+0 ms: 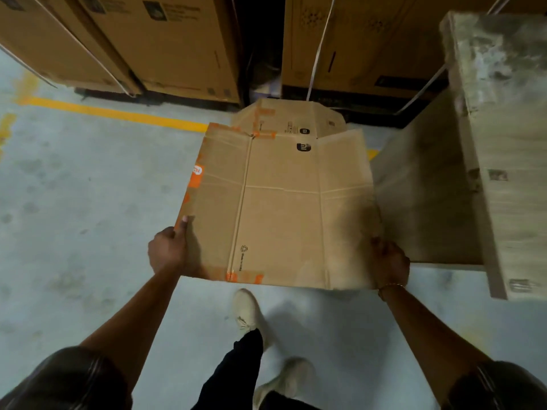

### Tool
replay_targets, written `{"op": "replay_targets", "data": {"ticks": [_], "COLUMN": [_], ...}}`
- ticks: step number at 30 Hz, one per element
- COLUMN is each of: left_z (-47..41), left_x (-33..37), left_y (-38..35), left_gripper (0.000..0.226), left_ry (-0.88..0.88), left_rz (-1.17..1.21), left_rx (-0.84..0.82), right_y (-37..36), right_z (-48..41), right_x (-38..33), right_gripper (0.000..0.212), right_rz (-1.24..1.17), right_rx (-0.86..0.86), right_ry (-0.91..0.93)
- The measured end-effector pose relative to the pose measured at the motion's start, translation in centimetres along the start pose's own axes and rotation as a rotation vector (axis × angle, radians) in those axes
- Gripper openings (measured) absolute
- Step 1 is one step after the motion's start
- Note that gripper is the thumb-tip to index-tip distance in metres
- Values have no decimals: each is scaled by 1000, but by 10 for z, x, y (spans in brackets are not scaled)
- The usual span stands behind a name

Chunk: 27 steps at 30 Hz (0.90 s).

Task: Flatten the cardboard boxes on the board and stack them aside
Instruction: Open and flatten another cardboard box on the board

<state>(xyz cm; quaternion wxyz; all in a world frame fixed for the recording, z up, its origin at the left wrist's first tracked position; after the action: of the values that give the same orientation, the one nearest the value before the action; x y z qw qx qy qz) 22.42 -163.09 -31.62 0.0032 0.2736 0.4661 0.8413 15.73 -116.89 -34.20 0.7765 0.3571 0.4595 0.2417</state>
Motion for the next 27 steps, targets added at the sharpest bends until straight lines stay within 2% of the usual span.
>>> {"op": "replay_targets", "data": {"ticks": [4,11,14,16,18,20,23,27], "left_z": [-44,-121,-146,-157,-156,-144,-120,-72], "left_x": [-22,-63,-74,-85,-97,-106,-103,-72], "left_y": [-61,-175,-211,-226,-234,-230,-211,-160], "left_gripper": [69,69,53,37,40,55,63,68], "left_ry": [-32,-78,-115,-72,32,104,8,-190], "left_rz": [3,-71,-113,-169,-228,-259,-209,-209], "left_rx": [-29,-71,-159,-219,-313,-371,-405,-436], "right_y": [-59,-167,-210,-235,-252,-257,-244,-194], "right_z": [-37,-95,-117,-123,-119,-110,-86,-47], "right_x": [26,86,106,112,118,120,109,74], "right_gripper": [58,50,42,53,73,75,67,70], "right_rz": [44,-15,-41,-128,-144,-118,-123,-126], "right_rx": [-11,-15,-167,-334,-427,-434,-471,-456], "right_ry": [-43,-146,-192,-190,-199,-182,-150,-118]}}
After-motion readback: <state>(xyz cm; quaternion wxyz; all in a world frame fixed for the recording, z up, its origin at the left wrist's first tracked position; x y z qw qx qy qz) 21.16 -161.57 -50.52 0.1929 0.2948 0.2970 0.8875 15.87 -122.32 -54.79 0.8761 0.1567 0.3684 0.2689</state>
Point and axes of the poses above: each hand's wrist, its own z-axis away from the middle knuckle, its own y-axis out of the back of the hand, x = y × z, the point moved 2 cm from there along -z, towards the middle knuckle, and after that the axes turned 6 degrees about y, right-handed, at the moved point
